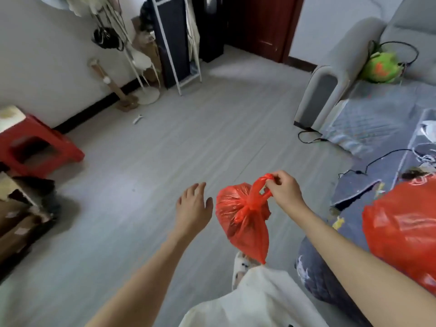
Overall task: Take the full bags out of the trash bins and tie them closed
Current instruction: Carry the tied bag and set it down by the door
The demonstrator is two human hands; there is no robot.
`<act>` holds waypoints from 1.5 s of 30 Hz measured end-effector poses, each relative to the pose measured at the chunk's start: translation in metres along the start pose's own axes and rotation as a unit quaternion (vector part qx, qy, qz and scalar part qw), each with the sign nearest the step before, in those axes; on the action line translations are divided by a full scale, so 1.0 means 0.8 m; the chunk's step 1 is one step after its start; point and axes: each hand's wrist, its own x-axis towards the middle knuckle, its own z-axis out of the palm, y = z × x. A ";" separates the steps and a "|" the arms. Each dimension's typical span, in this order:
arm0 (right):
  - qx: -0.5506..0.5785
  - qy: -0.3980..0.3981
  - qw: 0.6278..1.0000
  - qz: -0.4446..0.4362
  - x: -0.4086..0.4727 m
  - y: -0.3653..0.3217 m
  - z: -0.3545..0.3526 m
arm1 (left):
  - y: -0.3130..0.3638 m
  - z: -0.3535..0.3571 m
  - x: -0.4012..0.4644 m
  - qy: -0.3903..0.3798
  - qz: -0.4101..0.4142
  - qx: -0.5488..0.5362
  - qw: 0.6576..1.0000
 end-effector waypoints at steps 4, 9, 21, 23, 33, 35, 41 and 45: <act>0.022 0.006 1.000 -0.010 0.168 -0.027 0.006 | 0.046 -0.002 0.176 -0.013 0.041 0.005 0.999; 0.039 0.008 0.999 0.003 0.382 -0.088 0.002 | 0.114 -0.030 0.409 -0.008 0.059 0.024 0.998; 0.010 0.106 0.994 0.011 0.823 -0.196 -0.054 | 0.227 -0.063 0.854 -0.023 0.087 0.015 0.996; 0.014 0.125 0.992 0.027 0.908 -0.206 -0.062 | 0.246 -0.059 0.949 -0.031 0.094 0.007 0.995; 0.040 0.214 0.972 0.084 1.252 -0.267 -0.172 | 0.443 -0.080 1.352 -0.074 0.191 0.020 0.979; 0.059 0.218 0.970 0.088 1.308 -0.272 -0.194 | 0.492 -0.075 1.410 -0.072 0.220 0.024 0.973; 0.078 0.228 0.967 0.086 1.544 -0.260 -0.278 | 0.674 -0.022 1.618 -0.070 0.280 0.035 0.957; 0.057 0.214 0.967 0.123 1.678 -0.242 -0.341 | 0.788 0.004 1.736 -0.092 0.300 0.059 0.948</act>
